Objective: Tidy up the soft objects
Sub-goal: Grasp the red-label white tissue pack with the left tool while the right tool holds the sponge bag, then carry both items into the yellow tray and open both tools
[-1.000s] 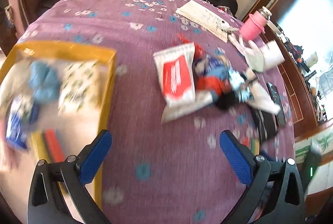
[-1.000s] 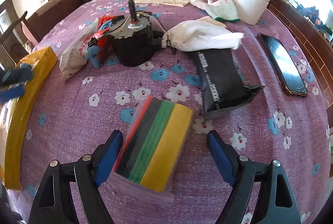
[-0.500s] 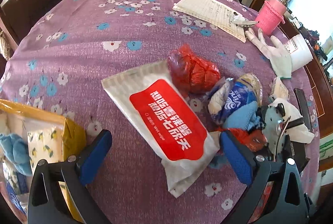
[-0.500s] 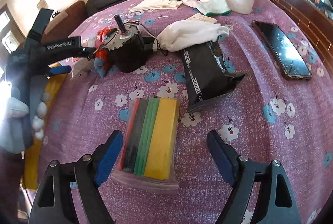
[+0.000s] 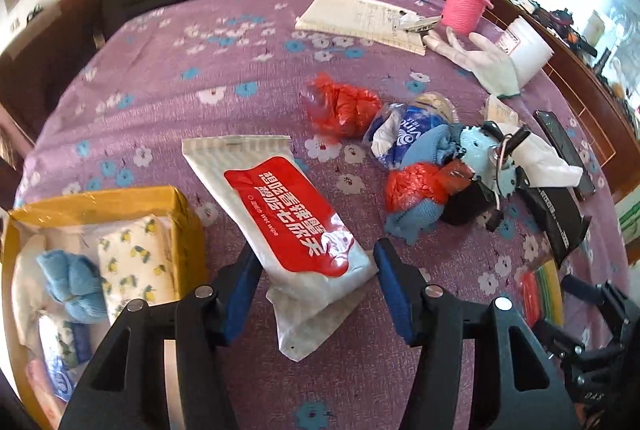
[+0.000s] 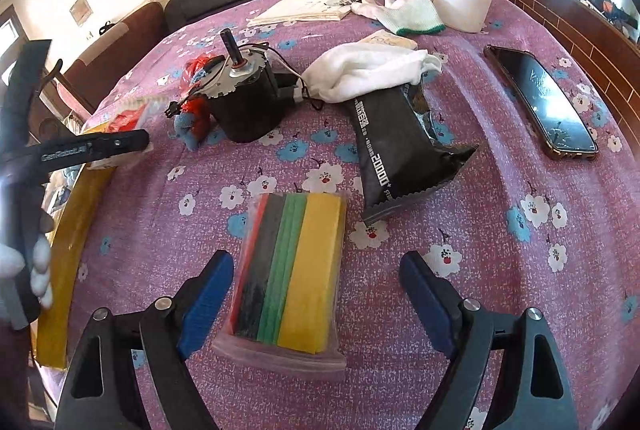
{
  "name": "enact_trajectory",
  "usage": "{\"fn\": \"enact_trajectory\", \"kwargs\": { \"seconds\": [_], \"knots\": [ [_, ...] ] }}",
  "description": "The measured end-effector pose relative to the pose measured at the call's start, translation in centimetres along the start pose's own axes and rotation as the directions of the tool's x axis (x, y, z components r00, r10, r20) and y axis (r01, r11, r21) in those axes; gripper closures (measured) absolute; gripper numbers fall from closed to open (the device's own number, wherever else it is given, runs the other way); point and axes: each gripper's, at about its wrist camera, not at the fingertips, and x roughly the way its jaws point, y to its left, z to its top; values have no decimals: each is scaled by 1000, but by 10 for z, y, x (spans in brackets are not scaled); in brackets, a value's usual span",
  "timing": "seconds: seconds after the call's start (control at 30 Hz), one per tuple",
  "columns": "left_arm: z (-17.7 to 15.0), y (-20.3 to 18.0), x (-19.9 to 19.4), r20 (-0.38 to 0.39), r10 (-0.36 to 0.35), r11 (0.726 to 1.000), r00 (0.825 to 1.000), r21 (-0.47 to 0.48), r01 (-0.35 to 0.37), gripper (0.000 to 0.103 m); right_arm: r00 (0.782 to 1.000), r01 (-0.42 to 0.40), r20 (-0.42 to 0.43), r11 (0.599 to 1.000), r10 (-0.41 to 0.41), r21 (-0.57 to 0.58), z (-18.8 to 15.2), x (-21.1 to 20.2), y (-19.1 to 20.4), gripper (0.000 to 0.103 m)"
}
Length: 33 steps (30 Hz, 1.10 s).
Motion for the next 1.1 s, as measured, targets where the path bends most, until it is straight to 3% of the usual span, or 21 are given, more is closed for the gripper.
{"fn": "enact_trajectory", "kwargs": {
  "seconds": [0.13, 0.3, 0.57, 0.6, 0.67, 0.7, 0.93, 1.1],
  "knots": [
    [2, -7, -9, 23, -15, 999, 1000, 30, 15, 49, 1000, 22, -2, 1000, -22, -16, 0, 2, 3, 15],
    [-3, -22, -52, 120, -92, 995, 989, 51, 86, 49, 1000, 7, 3, 1000, -7, -6, 0, 1, 0, 15],
    [-42, -24, -105, 185, -133, 991, 974, 28, 130, 48, 989, 150, -5, 983, -151, -108, -1, 12, 22, 15],
    [-48, -23, -109, 191, -129, 992, 973, 21, 128, 48, 988, 155, 1, 982, -156, -108, -2, 12, 23, 20],
    [-60, -13, -117, 197, -131, 991, 972, -5, 135, 48, 987, 160, 16, 982, -159, -99, -2, 8, 23, 51],
    [-67, -8, -121, 201, -132, 990, 971, -21, 139, 48, 987, 162, 20, 982, -161, -99, -2, 5, 23, 61],
    [-113, 63, -160, 247, -78, 978, 966, -168, 121, 48, 996, 87, -13, 993, -88, -76, -16, -15, 27, 62],
    [-152, 116, -180, 247, 5, 960, 969, -272, 65, 48, 998, 58, 22, 994, -56, -98, -20, -36, 45, 62]
  ]
}}
